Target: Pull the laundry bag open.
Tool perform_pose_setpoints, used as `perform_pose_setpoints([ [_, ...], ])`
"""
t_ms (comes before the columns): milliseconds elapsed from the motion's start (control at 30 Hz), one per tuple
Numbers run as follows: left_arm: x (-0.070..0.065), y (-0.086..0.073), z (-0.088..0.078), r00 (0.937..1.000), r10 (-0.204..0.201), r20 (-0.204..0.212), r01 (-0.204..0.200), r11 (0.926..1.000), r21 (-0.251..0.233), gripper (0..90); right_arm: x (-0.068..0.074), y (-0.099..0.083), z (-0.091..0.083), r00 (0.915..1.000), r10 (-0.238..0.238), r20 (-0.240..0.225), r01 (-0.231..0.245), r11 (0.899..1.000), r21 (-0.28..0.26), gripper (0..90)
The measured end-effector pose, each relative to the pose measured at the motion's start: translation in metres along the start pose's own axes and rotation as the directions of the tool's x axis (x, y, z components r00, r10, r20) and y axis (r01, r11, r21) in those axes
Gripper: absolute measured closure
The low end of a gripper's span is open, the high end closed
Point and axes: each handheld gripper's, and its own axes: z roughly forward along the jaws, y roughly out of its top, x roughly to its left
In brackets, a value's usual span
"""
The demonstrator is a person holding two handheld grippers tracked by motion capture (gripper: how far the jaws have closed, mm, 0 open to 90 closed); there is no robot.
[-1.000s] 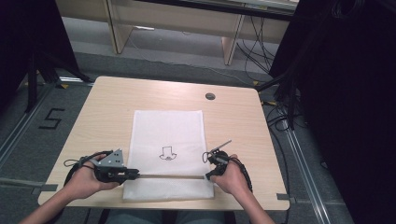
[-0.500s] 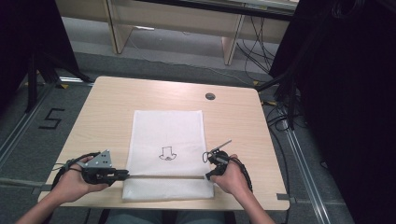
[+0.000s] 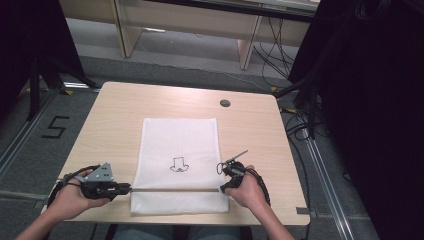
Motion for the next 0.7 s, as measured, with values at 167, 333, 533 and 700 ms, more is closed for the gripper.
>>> perform_pose_setpoints([
  [167, -0.002, -0.001, 0.002, 0.9993, -0.037, -0.001, 0.037, 0.9993, -0.005, 81.7, 0.000, 0.000, 0.000, 1.0000, 0.008, 0.002, -0.008, 1.000, 0.001, 90.0],
  [333, -0.003, 0.002, 0.004, 0.9983, -0.045, -0.036, 0.046, 0.9989, 0.008, 80.9, -0.004, -0.001, -0.001, 0.9997, 0.018, -0.018, -0.018, 1.000, -0.002, 90.0],
  [533, 0.006, 0.005, 0.000, 0.9847, -0.150, -0.088, 0.140, 0.9832, -0.117, 63.5, 0.001, -0.002, -0.001, 0.9991, 0.042, -0.001, -0.042, 0.999, 0.004, 90.0],
  [700, 0.011, 0.018, 0.004, 0.9697, -0.209, -0.127, 0.180, 0.9624, -0.203, 52.0, 0.001, -0.002, -0.002, 0.9999, 0.007, 0.008, -0.007, 1.000, -0.006, 90.0],
])
